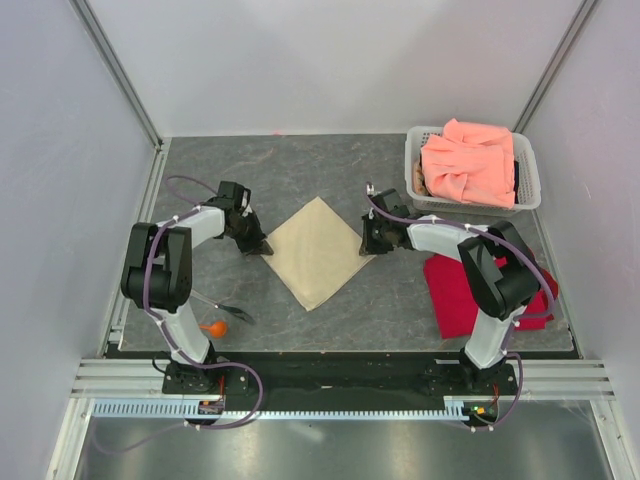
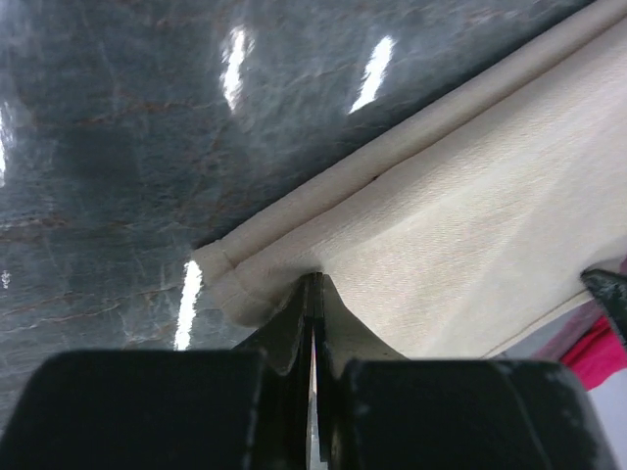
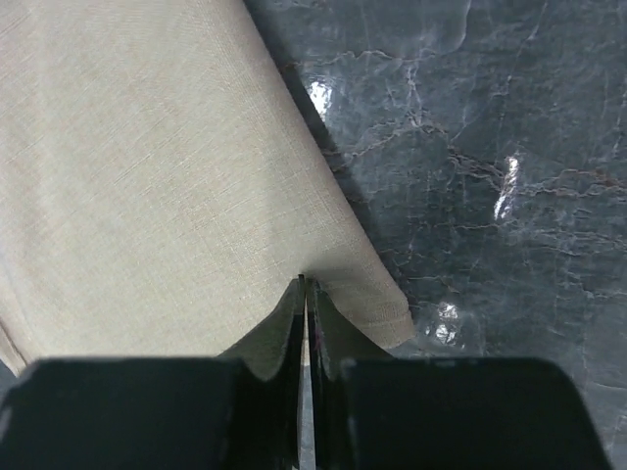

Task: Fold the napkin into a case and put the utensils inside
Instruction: Smooth out the square-folded napkin at the center of the board.

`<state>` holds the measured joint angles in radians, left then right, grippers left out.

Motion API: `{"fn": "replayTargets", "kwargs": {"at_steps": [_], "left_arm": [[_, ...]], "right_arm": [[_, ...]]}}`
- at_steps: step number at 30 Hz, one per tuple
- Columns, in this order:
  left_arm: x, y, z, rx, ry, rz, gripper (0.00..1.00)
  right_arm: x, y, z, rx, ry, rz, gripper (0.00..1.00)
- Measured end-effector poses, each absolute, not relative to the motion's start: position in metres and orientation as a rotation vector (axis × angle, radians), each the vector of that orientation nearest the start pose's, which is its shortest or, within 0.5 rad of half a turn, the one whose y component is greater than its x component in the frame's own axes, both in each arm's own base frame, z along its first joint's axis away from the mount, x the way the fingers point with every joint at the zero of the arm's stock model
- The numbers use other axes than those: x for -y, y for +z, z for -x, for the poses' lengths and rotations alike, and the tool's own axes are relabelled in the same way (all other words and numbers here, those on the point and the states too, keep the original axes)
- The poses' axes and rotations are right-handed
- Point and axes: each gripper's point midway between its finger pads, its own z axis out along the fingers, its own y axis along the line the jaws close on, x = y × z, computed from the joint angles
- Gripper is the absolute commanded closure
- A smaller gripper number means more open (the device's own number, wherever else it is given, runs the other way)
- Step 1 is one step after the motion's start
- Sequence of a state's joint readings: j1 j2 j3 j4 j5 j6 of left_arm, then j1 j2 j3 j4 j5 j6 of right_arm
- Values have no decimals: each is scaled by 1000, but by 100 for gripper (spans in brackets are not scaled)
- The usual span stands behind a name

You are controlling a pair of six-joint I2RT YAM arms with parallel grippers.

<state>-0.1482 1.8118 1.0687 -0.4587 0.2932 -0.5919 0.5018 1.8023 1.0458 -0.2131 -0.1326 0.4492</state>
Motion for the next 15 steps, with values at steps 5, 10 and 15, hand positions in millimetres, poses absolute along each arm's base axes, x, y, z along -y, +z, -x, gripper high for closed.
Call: {"fn": "replayTargets", "kwargs": {"at_steps": [5,10,15], "left_arm": [[130,15,-318,-2784,-630,532,98],[153,16,-268,-2835,-674,470,97],[206,20,-220,-2910,-786,301,90]], "right_arm": [[-229,21,-357,-2575,458,94,90],[-228,22,-388,-2526,366,128,89],[-235,28,-433,-2470,273,192,71]]}}
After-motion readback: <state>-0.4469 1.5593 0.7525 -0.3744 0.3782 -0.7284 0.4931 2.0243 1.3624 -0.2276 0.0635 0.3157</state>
